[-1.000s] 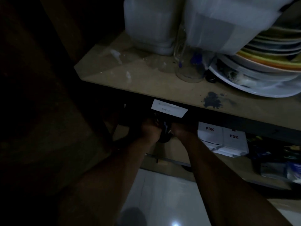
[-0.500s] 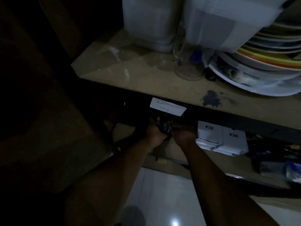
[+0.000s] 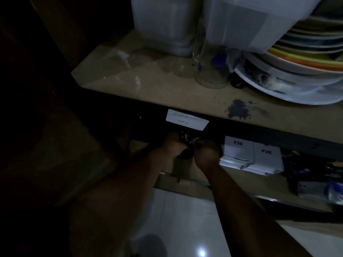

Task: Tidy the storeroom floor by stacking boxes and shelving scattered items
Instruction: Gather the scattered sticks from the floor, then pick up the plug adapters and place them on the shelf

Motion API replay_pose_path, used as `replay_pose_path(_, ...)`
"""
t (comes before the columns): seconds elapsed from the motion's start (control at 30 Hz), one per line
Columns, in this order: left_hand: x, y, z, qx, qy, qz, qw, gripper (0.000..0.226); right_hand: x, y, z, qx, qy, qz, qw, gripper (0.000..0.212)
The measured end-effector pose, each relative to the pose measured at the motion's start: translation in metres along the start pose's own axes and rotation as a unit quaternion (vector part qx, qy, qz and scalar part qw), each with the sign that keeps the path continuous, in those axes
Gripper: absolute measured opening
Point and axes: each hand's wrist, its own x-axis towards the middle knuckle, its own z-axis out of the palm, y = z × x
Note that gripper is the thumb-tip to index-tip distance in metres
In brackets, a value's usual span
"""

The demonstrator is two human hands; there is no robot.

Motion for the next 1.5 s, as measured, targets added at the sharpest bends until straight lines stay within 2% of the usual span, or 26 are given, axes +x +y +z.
replay_pose_path(0.07,-0.001,-0.003,-0.002,-0.022,-0.006,0.023,0.999,0.046,0.000,0.000,0.005,0.024,0.008,-0.010,1.000,0.029)
replay_pose_path(0.2,0.001,-0.005,-0.003,0.015,-0.031,0.036,0.999,0.067,-0.004,-0.002,0.009,0.051,0.009,0.019,0.998,0.027)
replay_pose_path(0.33,0.006,-0.007,0.004,0.012,0.001,0.017,1.000,0.069,-0.007,0.000,0.006,0.085,0.036,0.027,0.995,0.025)
replay_pose_path(0.43,0.009,-0.020,0.008,-0.003,0.018,-0.026,0.999,0.086,-0.010,0.007,0.013,0.064,0.077,-0.019,0.995,0.026)
replay_pose_path(0.53,0.034,-0.075,0.027,0.002,0.057,0.004,0.998,0.114,-0.017,0.011,0.012,0.019,0.044,0.000,0.999,0.031)
replay_pose_path(0.63,-0.011,-0.053,0.019,-0.017,0.108,0.000,0.994,0.119,-0.039,0.003,-0.004,0.037,0.029,0.035,0.998,0.031)
replay_pose_path(0.73,-0.087,-0.016,0.005,0.021,0.142,0.016,0.990,0.099,-0.080,-0.005,-0.024,0.041,0.024,0.061,0.997,0.047)
replay_pose_path(0.83,-0.159,-0.009,-0.002,0.091,0.124,0.033,0.988,0.066,-0.127,-0.008,-0.047,0.022,-0.011,0.074,0.997,0.052)
replay_pose_path(0.9,-0.206,-0.014,-0.009,0.121,0.086,0.046,0.988,0.050,-0.162,-0.009,-0.062,0.026,-0.031,0.088,0.995,0.051)
replay_pose_path(1.13,-0.347,-0.035,-0.038,0.172,-0.040,0.042,0.983,0.045,-0.313,-0.002,-0.105,-0.009,-0.063,0.100,0.993,0.047)
replay_pose_path(1.3,-0.411,-0.064,-0.036,0.192,-0.132,0.031,0.972,0.033,-0.395,0.034,-0.109,-0.020,-0.082,0.169,0.982,0.044)
replay_pose_path(1.5,-0.483,-0.122,-0.008,0.188,-0.143,0.029,0.971,0.024,-0.503,0.064,-0.110,0.019,-0.002,0.237,0.971,0.036)
